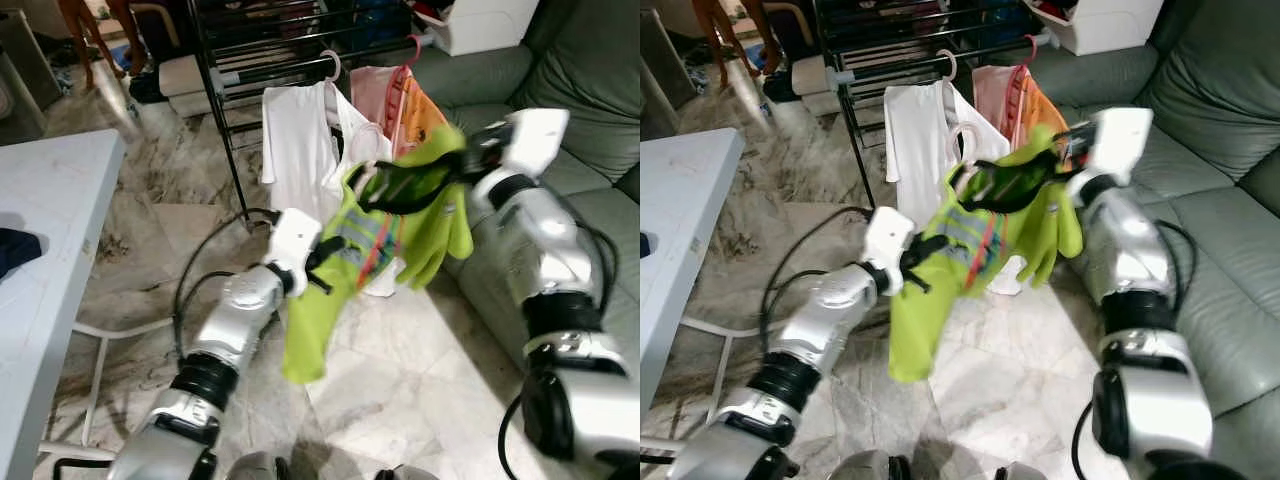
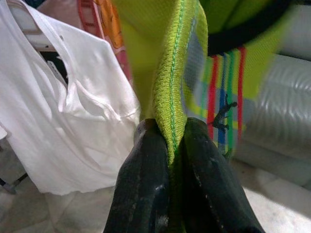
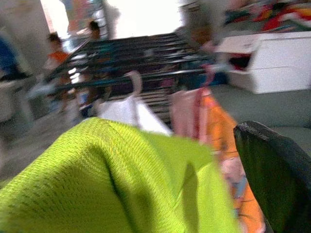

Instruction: Hang hanger

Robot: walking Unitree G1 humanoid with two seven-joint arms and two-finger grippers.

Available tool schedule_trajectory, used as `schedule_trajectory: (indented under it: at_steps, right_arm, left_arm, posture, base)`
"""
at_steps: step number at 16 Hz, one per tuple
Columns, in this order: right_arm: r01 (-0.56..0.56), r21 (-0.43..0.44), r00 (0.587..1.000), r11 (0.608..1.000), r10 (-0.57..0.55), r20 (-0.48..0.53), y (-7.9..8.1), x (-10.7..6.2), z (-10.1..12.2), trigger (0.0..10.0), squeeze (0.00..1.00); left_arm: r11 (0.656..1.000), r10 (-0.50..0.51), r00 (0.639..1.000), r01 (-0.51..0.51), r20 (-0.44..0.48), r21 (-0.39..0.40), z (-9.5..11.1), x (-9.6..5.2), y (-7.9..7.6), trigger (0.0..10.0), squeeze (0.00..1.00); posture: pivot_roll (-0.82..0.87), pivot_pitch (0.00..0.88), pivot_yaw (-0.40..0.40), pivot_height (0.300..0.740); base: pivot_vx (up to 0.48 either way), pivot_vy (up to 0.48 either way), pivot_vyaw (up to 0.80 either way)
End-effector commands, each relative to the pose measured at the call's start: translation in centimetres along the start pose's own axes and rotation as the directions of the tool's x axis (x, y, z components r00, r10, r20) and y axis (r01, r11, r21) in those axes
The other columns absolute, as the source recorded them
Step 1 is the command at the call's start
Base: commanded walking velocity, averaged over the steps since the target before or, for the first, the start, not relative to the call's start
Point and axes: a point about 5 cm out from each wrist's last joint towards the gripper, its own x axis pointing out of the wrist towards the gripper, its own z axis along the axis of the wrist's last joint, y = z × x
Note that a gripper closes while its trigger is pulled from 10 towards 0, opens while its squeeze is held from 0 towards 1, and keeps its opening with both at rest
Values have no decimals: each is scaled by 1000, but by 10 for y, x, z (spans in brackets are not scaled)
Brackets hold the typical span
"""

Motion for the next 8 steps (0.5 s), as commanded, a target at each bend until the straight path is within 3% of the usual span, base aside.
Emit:
schedule_trajectory:
  at_steps: [1, 3, 4, 5, 6, 8]
  right_arm:
    - [-124, -28, 991, 992, 122, -53, 16, -3, -8, 10000, 0]
    - [-459, -8, 863, 888, 444, -240, 52, -28, -39, 10000, 0]
    - [-602, 24, 741, 798, 569, -356, 65, -51, -59, 10000, 0]
    - [-638, 36, 701, 769, 600, -385, 68, -59, -63, 10000, 0]
    - [-659, 17, 683, 752, 608, -404, 68, -63, -66, 10000, 0]
    - [-634, -125, 714, 763, 516, -473, 56, -65, -74, 10000, 0]
  left_arm:
    - [1000, 22, 999, -22, 30, 14, 10, 1, 2, 0, 0]
    - [999, 27, 998, -26, 51, -22, 19, 8, -2, 0, 0]
    - [999, 35, 998, -33, 62, -21, 23, 9, 1, 0, 0]
    - [999, 42, 997, -41, 64, -20, 25, 9, 2, 0, 0]
    - [999, 50, 997, -48, 66, -24, 27, 9, 5, 0, 0]
    - [998, 60, 995, -58, 77, -32, 31, 8, 10, 0, 0]
  posture:
    - [-38, 0, 37, 740]
    - [-45, 0, 39, 740]
    - [-47, 0, 41, 740]
    - [-47, 0, 41, 740]
    - [-45, 0, 43, 740]
    - [-45, 0, 43, 740]
  base:
    - [0, 0, 0]
    - [0, 0, 0]
    - [0, 0, 0]
    - [0, 0, 0]
    - [0, 0, 0]
    - [0, 0, 0]
